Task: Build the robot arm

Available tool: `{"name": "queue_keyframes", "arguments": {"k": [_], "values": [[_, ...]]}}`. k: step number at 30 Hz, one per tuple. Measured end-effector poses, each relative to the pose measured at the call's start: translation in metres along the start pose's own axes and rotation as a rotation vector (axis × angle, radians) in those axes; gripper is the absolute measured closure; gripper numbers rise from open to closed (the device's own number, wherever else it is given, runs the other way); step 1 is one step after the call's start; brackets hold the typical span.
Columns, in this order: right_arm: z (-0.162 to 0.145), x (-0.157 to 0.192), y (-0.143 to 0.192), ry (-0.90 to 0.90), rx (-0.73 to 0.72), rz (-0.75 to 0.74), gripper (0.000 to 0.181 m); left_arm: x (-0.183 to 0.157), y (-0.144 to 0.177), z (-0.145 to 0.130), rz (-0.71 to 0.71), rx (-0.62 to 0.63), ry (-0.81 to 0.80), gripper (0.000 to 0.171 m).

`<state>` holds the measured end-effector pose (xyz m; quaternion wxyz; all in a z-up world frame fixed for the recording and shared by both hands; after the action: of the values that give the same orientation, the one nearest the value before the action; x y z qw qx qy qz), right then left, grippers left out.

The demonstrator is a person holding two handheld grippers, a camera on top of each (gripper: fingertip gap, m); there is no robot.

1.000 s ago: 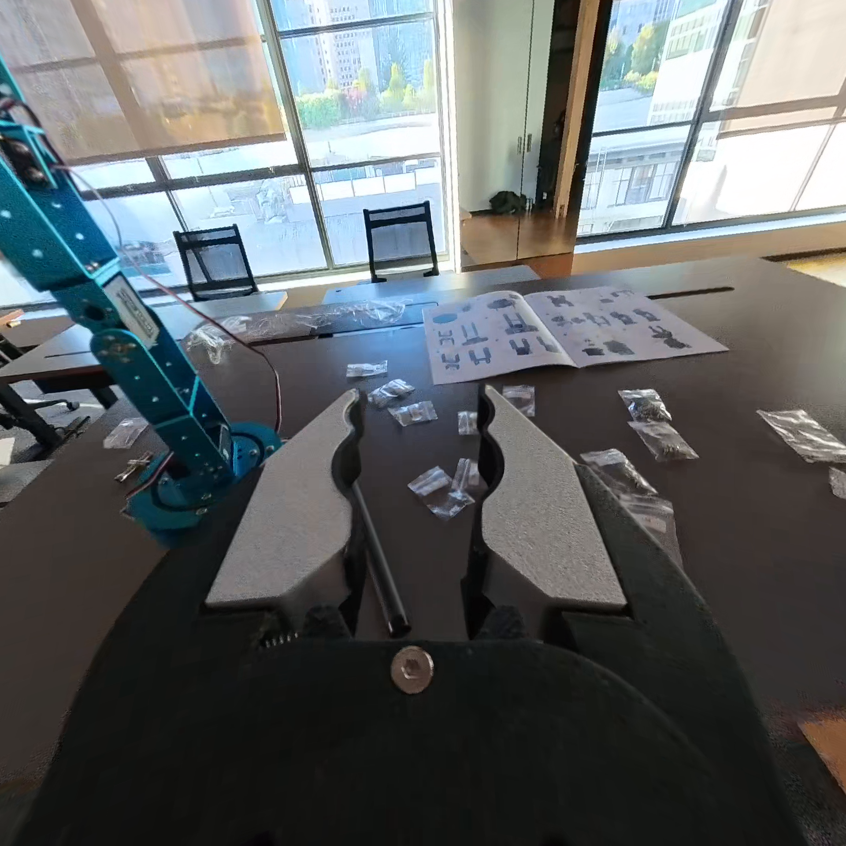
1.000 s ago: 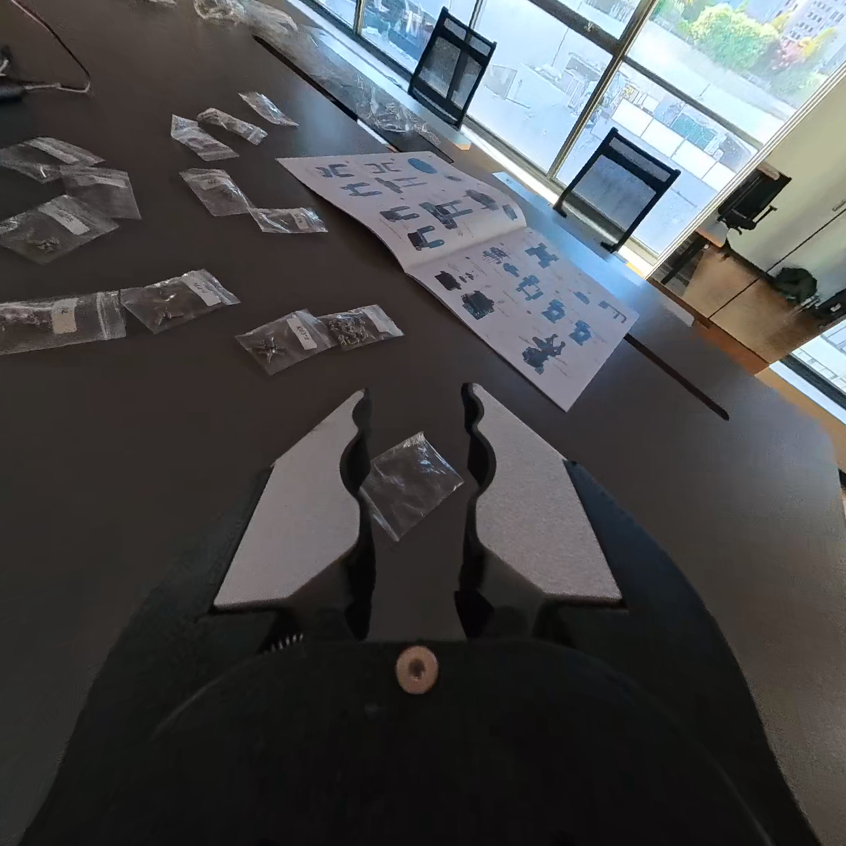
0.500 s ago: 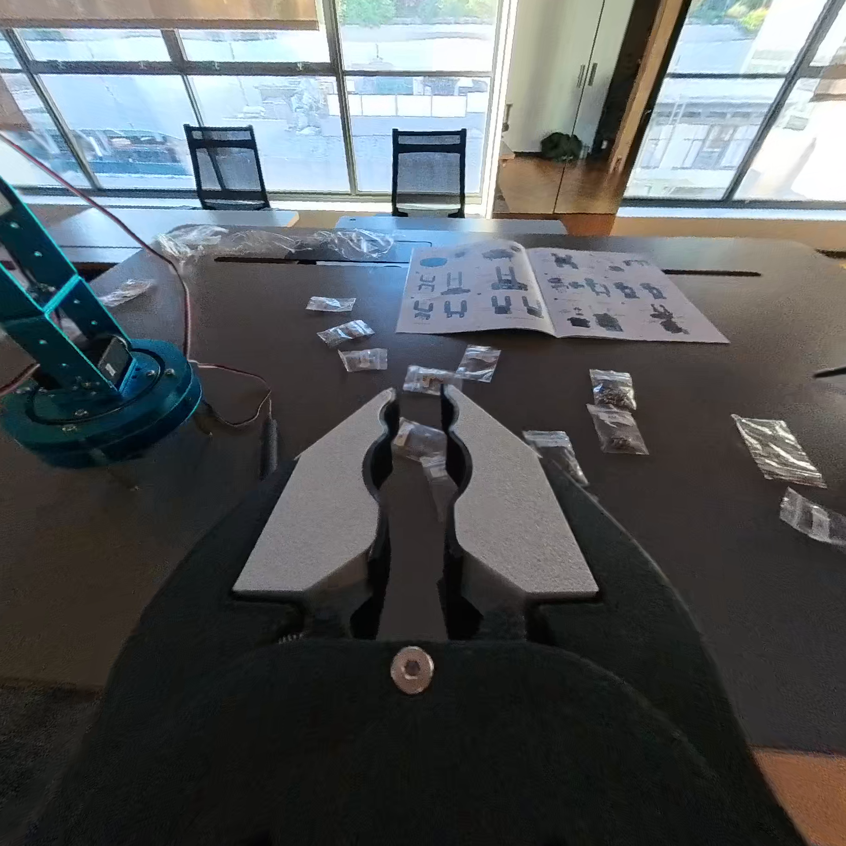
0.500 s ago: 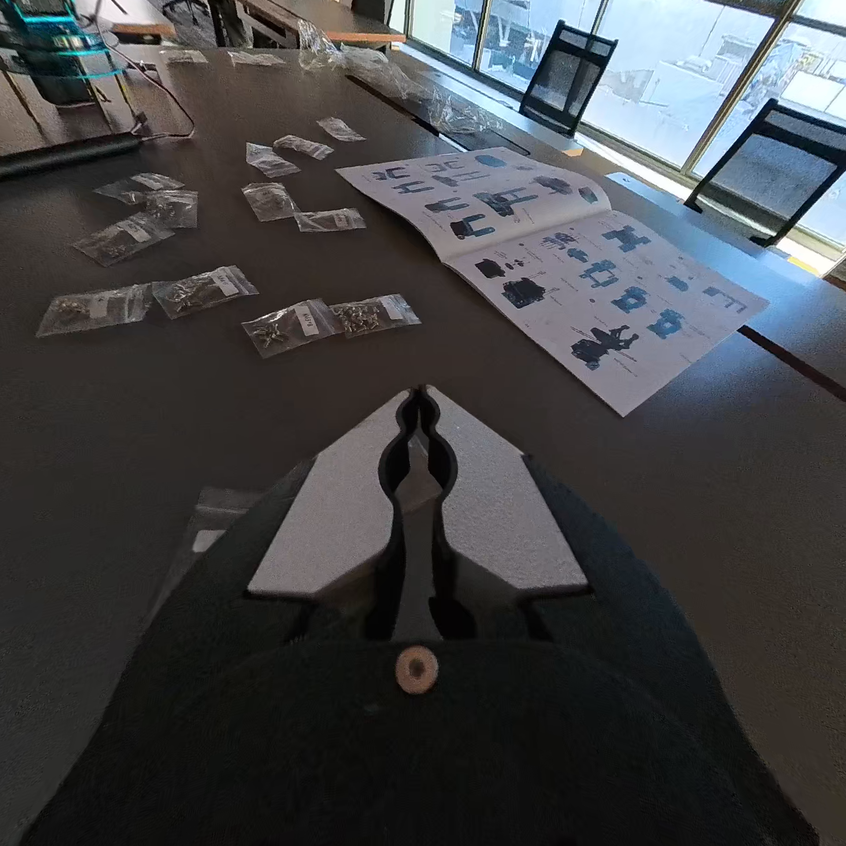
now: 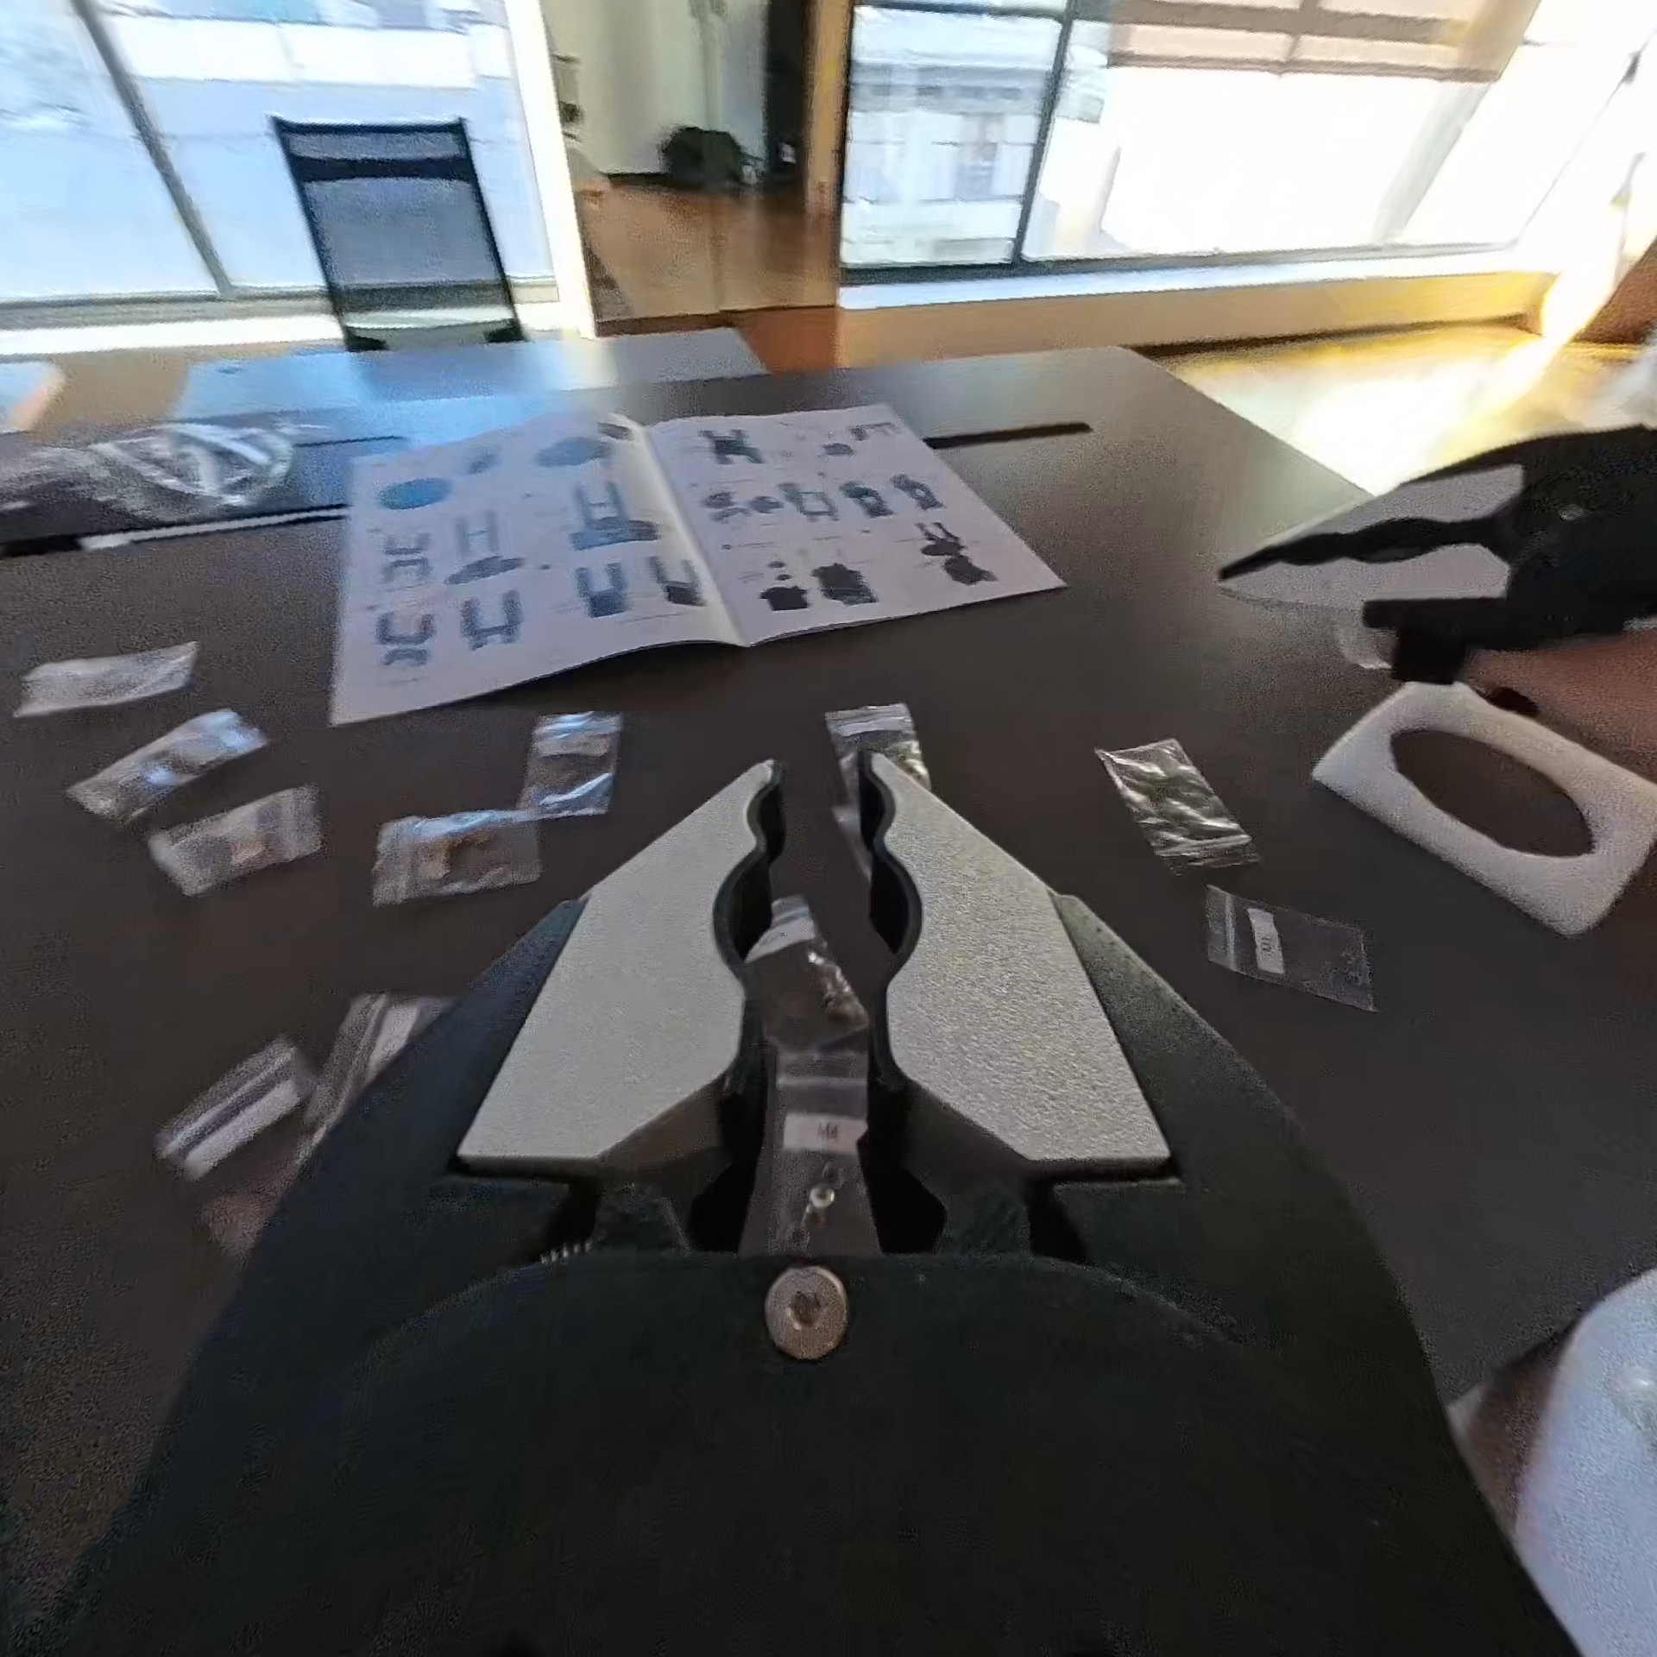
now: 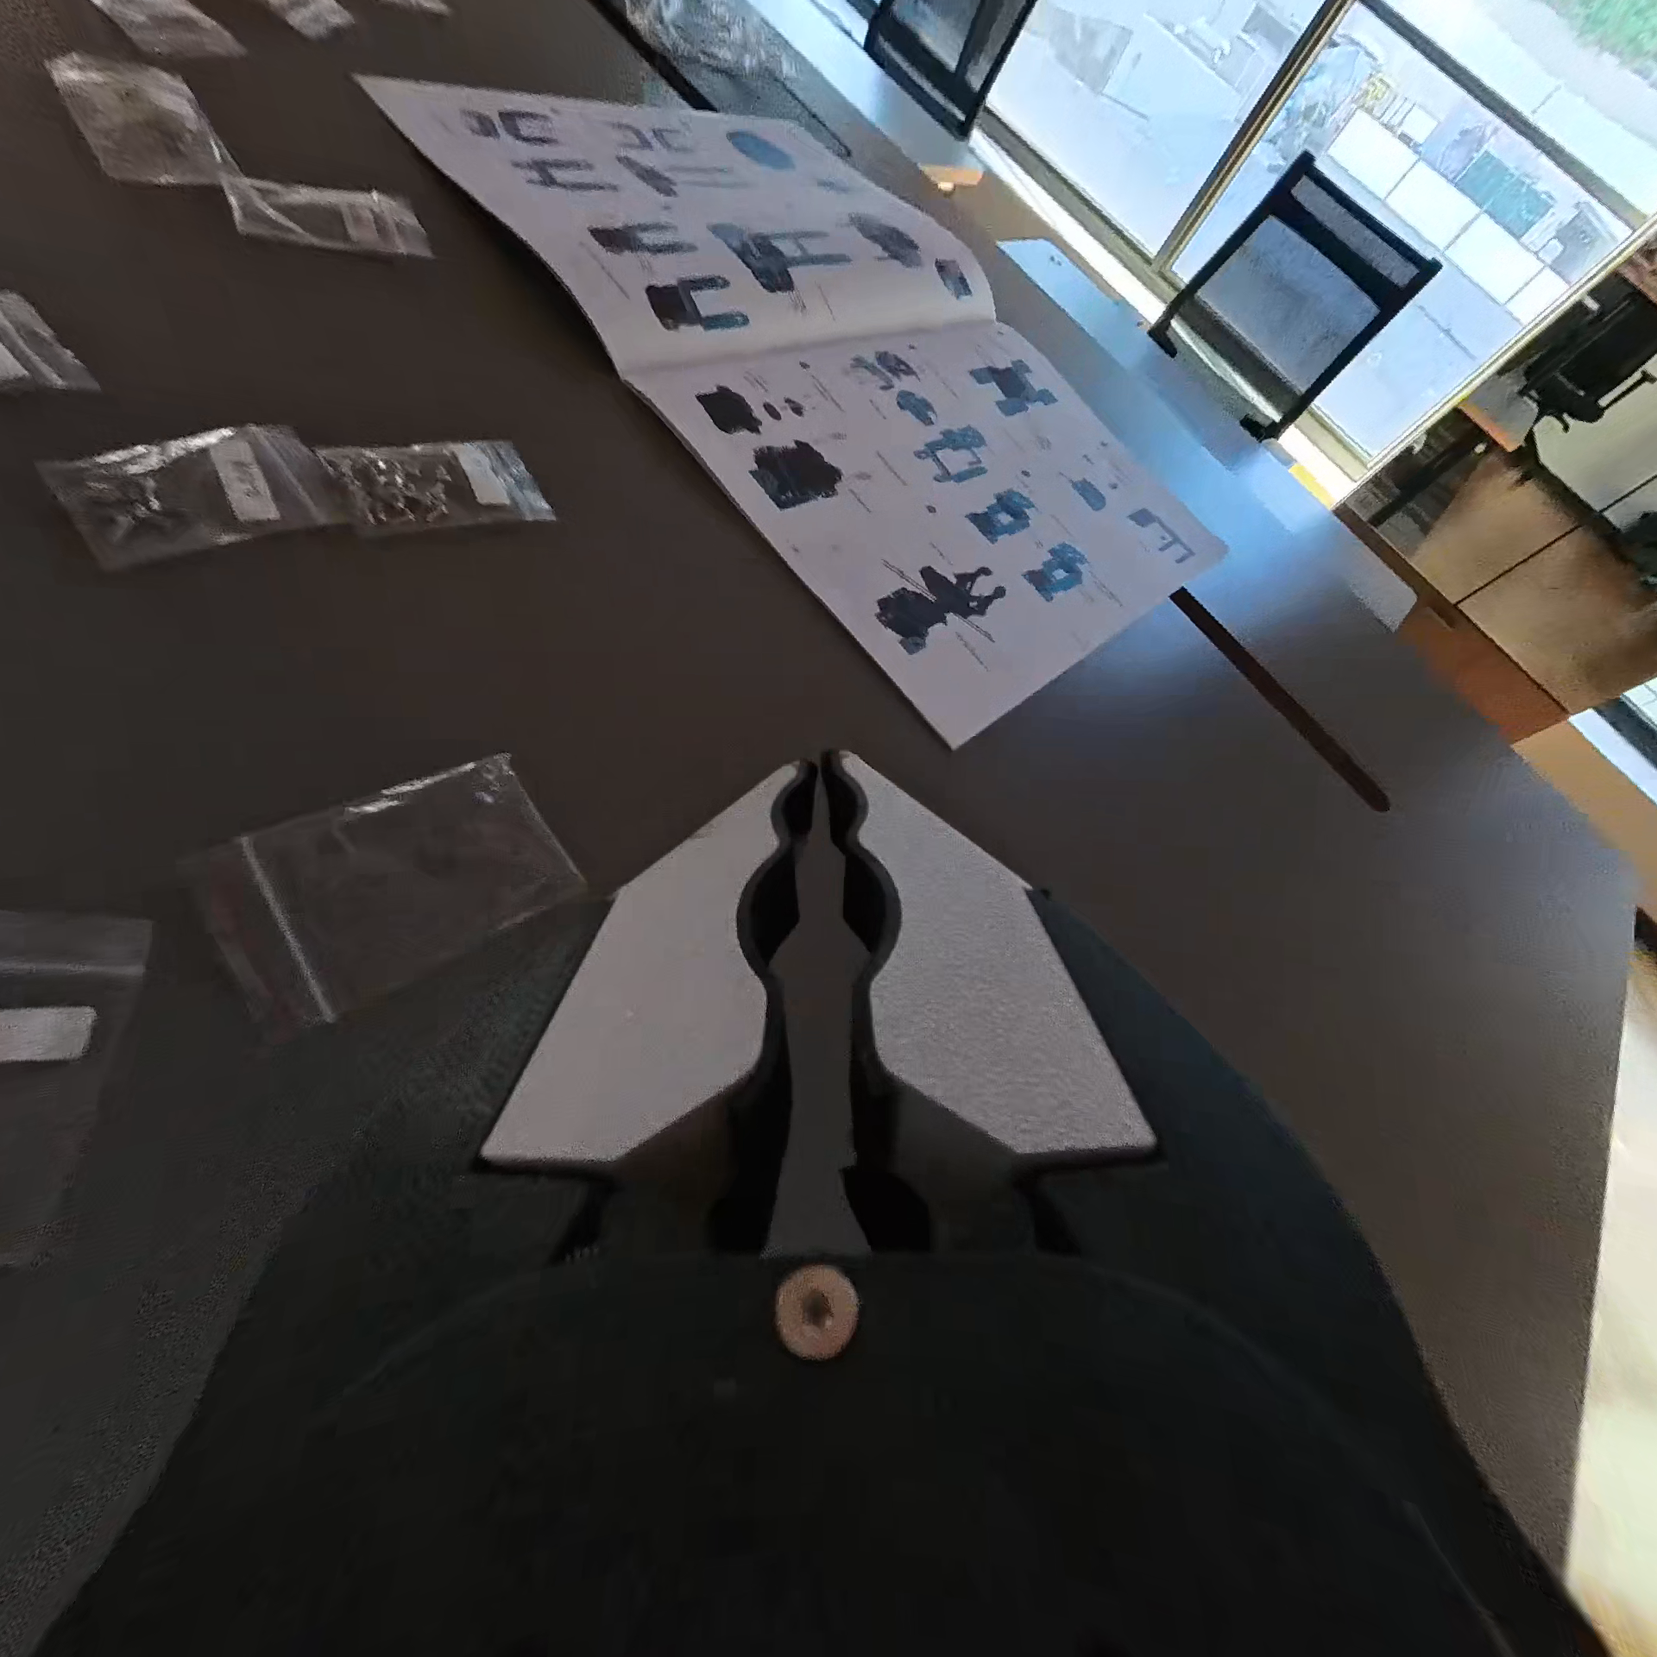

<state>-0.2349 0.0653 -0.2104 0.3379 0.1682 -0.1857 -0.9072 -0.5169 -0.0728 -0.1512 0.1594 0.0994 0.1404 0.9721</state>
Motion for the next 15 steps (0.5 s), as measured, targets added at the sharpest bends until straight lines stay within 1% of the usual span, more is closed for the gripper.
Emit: {"name": "queue_keyframes", "arguments": {"k": [2, 3, 4, 6, 7, 8, 9, 11, 13, 15], "values": [[-0.003, -0.019, -0.009, 0.034, 0.035, 0.030, 0.163, -0.011, -0.042, 0.013, -0.159, 0.025, -0.092, 0.144], [-0.003, -0.027, -0.015, 0.038, 0.034, 0.050, 0.158, -0.013, -0.064, 0.018, -0.205, 0.031, -0.173, 0.140], [-0.003, -0.034, -0.021, 0.036, 0.030, 0.075, 0.157, -0.013, -0.088, 0.022, -0.225, 0.042, -0.267, 0.134], [-0.002, -0.045, -0.036, -0.005, 0.009, 0.147, 0.153, -0.009, -0.139, 0.027, -0.244, 0.090, -0.442, 0.110], [-0.003, -0.051, -0.045, -0.033, 0.018, 0.188, 0.149, -0.006, -0.165, 0.027, -0.264, 0.123, -0.503, 0.096], [-0.006, -0.057, -0.054, -0.054, 0.048, 0.218, 0.143, -0.005, -0.189, 0.025, -0.301, 0.161, -0.548, 0.088], [-0.009, -0.063, -0.064, -0.057, 0.082, 0.232, 0.135, -0.005, -0.211, 0.022, -0.356, 0.194, -0.571, 0.087], [-0.016, -0.077, -0.081, -0.052, 0.143, 0.210, 0.133, -0.005, -0.246, 0.016, -0.459, 0.245, -0.595, 0.090], [-0.019, -0.081, -0.093, -0.085, 0.181, 0.215, 0.131, -0.002, -0.271, 0.007, -0.512, 0.314, -0.621, 0.088], [-0.021, -0.080, -0.100, -0.132, 0.210, 0.238, 0.131, 0.000, -0.286, -0.001, -0.552, 0.369, -0.616, 0.090]]}}
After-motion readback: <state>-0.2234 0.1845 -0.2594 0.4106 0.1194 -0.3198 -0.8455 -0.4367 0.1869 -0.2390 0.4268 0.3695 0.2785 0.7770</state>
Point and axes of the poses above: each gripper's, where its closed fingertips meet, y back along the fingers, z out of its top, x = y × z across the jaws, the point moved 5 cm from there along y, back along the fingers, and after that the axes turned 12 degrees about -y, right-handed, at the moved point
